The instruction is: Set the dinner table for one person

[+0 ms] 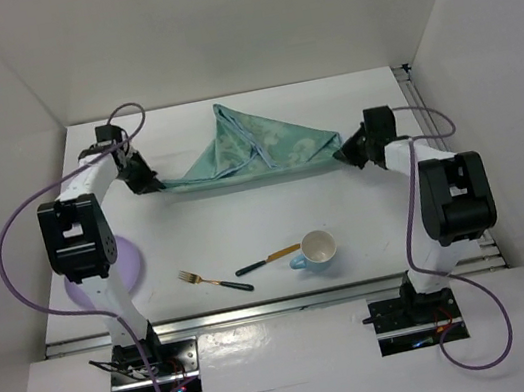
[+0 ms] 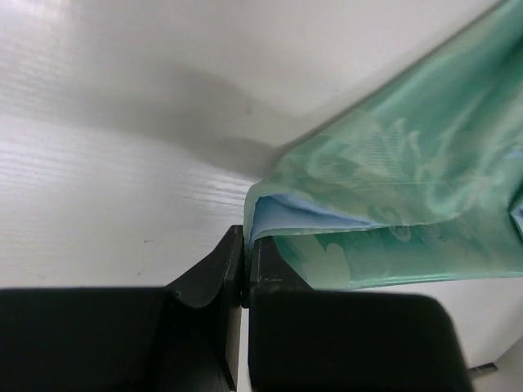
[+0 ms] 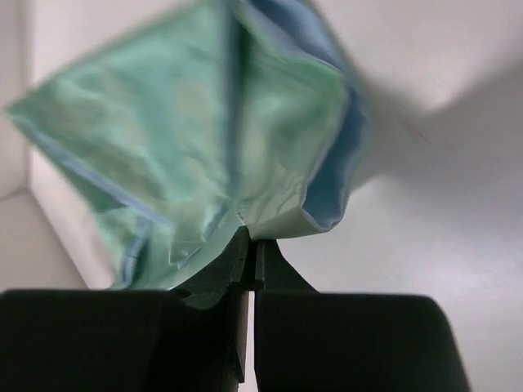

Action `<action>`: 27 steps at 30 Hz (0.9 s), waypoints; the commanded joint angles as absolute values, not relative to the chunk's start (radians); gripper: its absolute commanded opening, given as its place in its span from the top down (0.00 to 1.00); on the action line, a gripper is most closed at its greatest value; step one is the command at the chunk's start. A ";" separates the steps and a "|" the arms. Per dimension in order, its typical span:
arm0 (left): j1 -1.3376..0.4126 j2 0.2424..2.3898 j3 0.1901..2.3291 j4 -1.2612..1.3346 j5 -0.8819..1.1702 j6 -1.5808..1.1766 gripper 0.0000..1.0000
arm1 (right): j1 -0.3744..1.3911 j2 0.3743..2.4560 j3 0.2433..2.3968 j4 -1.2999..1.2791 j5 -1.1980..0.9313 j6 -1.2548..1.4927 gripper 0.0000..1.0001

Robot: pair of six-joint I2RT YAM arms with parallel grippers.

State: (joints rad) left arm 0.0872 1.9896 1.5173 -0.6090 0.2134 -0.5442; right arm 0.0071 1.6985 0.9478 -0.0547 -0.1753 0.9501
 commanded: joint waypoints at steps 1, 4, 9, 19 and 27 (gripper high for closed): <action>0.106 1.902 1.627 -0.656 0.256 -0.502 1.00 | -0.002 1.655 1.109 -0.084 -0.095 0.865 1.00; 0.117 1.870 1.730 -0.701 0.285 -0.528 1.00 | -0.020 1.588 1.199 -0.112 -0.100 0.825 1.00; 0.149 1.784 1.910 -0.776 0.365 -0.601 1.00 | -0.040 1.482 1.371 -0.182 -0.126 0.753 1.00; 0.244 1.436 1.910 -0.762 0.403 -0.724 1.00 | -0.051 1.220 1.581 -0.345 -0.169 0.690 1.00; 0.278 1.425 2.016 -0.885 0.397 -0.715 1.00 | -0.060 1.160 1.696 -0.469 -0.103 0.617 1.00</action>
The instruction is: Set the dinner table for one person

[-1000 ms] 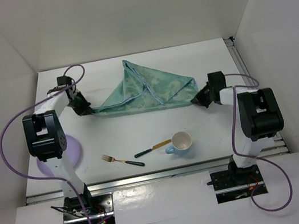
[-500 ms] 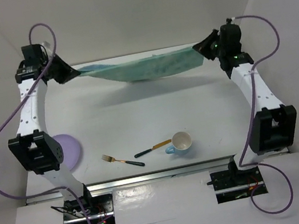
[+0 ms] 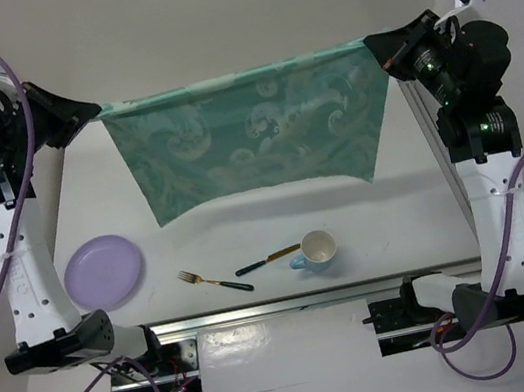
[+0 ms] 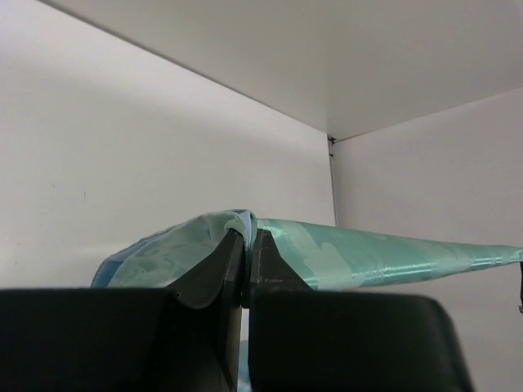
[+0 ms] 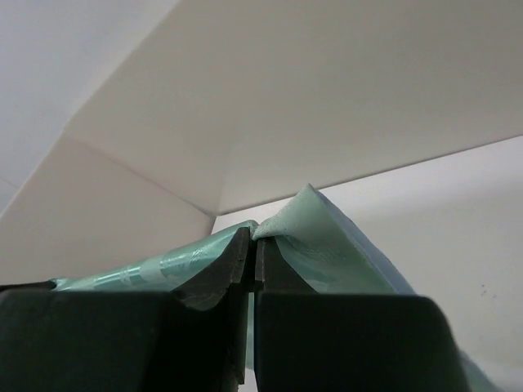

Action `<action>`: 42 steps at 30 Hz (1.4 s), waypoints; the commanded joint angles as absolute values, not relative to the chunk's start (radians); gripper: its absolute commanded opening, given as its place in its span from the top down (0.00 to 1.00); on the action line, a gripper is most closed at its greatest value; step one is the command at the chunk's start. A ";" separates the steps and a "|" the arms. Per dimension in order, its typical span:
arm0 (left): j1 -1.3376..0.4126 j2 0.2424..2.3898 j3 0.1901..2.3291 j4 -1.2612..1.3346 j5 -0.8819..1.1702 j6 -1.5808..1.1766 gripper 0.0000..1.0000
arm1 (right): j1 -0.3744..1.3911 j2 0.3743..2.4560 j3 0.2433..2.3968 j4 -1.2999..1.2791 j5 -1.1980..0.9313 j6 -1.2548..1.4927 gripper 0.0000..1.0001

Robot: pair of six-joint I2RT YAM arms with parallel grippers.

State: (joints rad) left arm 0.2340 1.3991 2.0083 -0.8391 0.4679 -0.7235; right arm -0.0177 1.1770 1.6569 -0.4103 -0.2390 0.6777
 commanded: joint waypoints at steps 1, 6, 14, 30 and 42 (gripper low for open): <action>0.278 1.436 2.016 -0.885 0.419 -0.706 1.00 | -0.060 1.160 1.697 -0.469 -0.091 0.606 1.00; 0.278 1.506 2.016 -0.824 0.482 -0.706 1.00 | -0.060 1.222 1.697 -0.436 -0.081 0.588 1.00; 0.278 1.753 2.155 -0.781 0.584 -0.646 1.00 | -0.060 1.498 1.844 -0.338 -0.138 0.578 1.00; 0.307 1.932 2.211 -0.480 0.739 -0.761 1.00 | -0.069 1.735 1.950 -0.207 -0.184 0.588 1.00; 0.244 1.585 1.313 -0.512 0.578 -0.612 0.19 | -0.026 1.355 1.034 -0.247 -0.279 0.653 0.51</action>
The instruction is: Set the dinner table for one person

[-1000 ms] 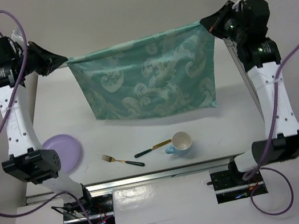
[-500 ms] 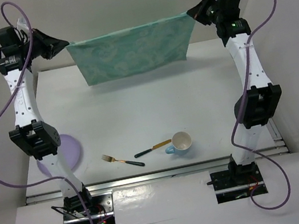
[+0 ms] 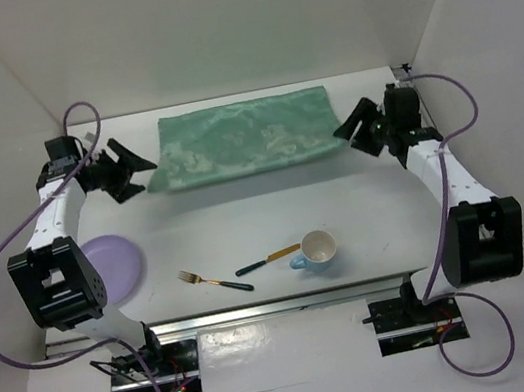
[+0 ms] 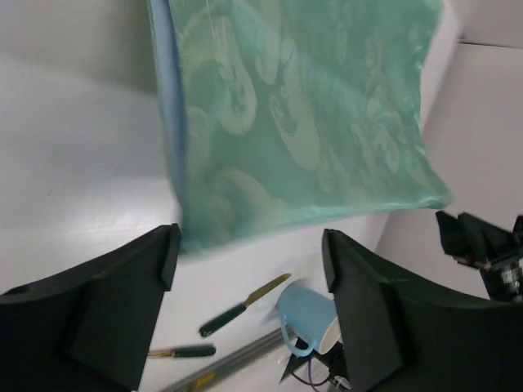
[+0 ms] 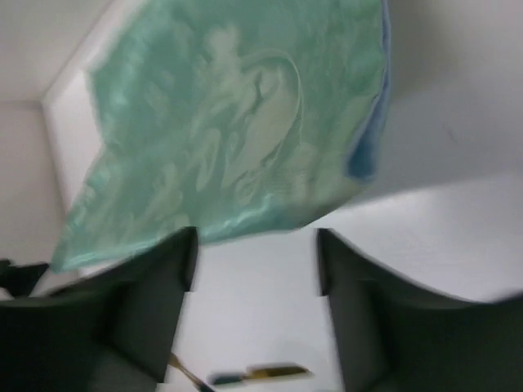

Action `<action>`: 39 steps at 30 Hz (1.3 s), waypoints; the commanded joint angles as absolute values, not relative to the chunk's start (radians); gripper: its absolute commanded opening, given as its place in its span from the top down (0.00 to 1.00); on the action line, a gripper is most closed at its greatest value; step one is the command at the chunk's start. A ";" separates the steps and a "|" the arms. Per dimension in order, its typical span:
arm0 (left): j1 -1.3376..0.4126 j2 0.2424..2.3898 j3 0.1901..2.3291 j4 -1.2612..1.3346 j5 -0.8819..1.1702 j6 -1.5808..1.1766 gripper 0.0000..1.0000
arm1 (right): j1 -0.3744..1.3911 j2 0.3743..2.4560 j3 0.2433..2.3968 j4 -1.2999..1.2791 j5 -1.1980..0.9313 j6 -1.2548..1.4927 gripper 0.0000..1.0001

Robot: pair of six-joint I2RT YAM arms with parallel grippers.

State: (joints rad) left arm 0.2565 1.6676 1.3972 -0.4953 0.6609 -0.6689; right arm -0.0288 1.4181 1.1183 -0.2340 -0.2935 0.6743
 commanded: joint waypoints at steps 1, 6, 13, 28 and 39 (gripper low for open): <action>0.244 1.574 1.287 -0.544 0.504 -0.601 0.07 | -0.026 1.338 0.997 -0.264 -0.279 0.631 0.20; 0.224 1.572 1.342 -0.667 0.318 -0.580 0.00 | -0.026 1.276 0.929 -0.359 -0.235 0.557 0.03; 0.085 1.755 1.459 -0.690 0.245 -0.595 1.00 | 0.023 1.501 1.107 -0.360 -0.285 0.495 0.79; -0.044 2.194 1.728 -0.716 0.164 -0.655 1.00 | 0.060 2.059 1.379 -0.365 -0.301 0.495 1.00; -0.054 2.057 1.369 -0.627 0.177 -0.683 1.00 | 0.089 1.803 0.981 -0.265 -0.215 0.565 1.00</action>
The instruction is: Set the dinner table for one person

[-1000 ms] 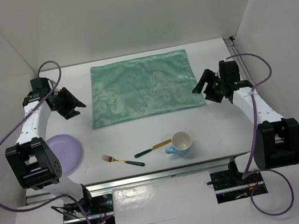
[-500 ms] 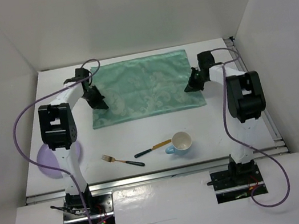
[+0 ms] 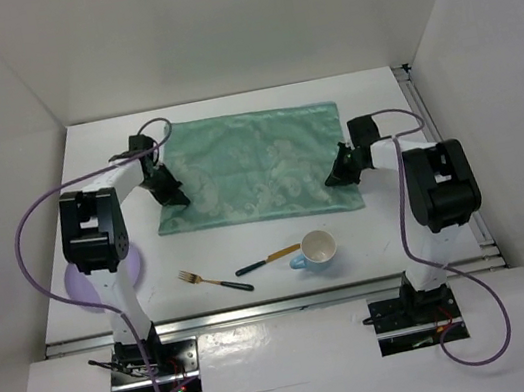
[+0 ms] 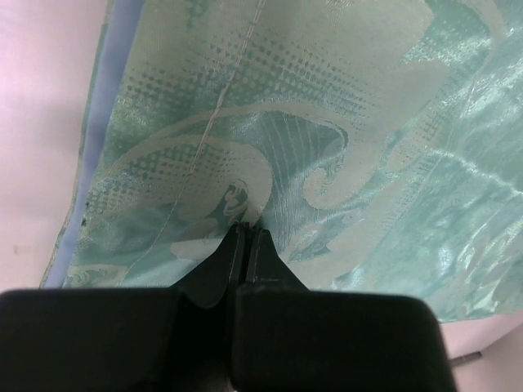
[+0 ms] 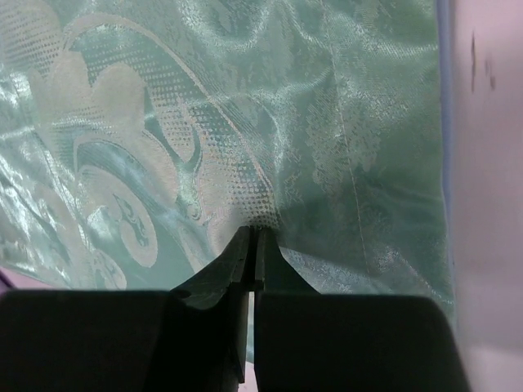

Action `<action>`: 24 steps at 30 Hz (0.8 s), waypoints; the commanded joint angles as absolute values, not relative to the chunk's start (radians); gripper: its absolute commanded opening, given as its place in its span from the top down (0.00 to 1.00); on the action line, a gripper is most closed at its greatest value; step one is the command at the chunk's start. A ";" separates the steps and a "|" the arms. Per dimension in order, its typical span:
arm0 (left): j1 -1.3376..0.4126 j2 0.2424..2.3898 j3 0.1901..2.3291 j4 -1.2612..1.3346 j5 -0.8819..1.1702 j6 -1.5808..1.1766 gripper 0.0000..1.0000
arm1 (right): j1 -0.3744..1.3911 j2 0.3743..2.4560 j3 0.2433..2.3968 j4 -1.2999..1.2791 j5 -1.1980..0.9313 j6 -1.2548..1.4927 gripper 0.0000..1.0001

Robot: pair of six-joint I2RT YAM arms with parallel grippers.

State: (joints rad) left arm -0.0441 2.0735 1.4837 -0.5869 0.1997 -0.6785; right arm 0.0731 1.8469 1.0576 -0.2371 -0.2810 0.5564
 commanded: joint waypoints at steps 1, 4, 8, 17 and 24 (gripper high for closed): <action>-0.054 2.045 1.344 -0.627 0.176 -0.683 1.00 | 0.089 1.790 0.967 -0.276 -0.215 0.565 1.00; -0.054 1.985 1.255 -0.627 0.132 -0.683 1.00 | 0.089 1.758 0.920 -0.287 -0.189 0.565 1.00; -0.063 1.893 1.166 -0.637 0.106 -0.704 1.00 | 0.089 1.737 0.911 -0.298 -0.189 0.532 1.00; -0.063 1.802 1.120 -0.663 0.046 -0.759 1.00 | 0.089 1.678 0.893 -0.298 -0.199 0.543 1.00; -0.063 1.896 1.273 -0.716 -0.005 -0.701 1.00 | 0.107 1.631 0.874 -0.328 -0.190 0.532 1.00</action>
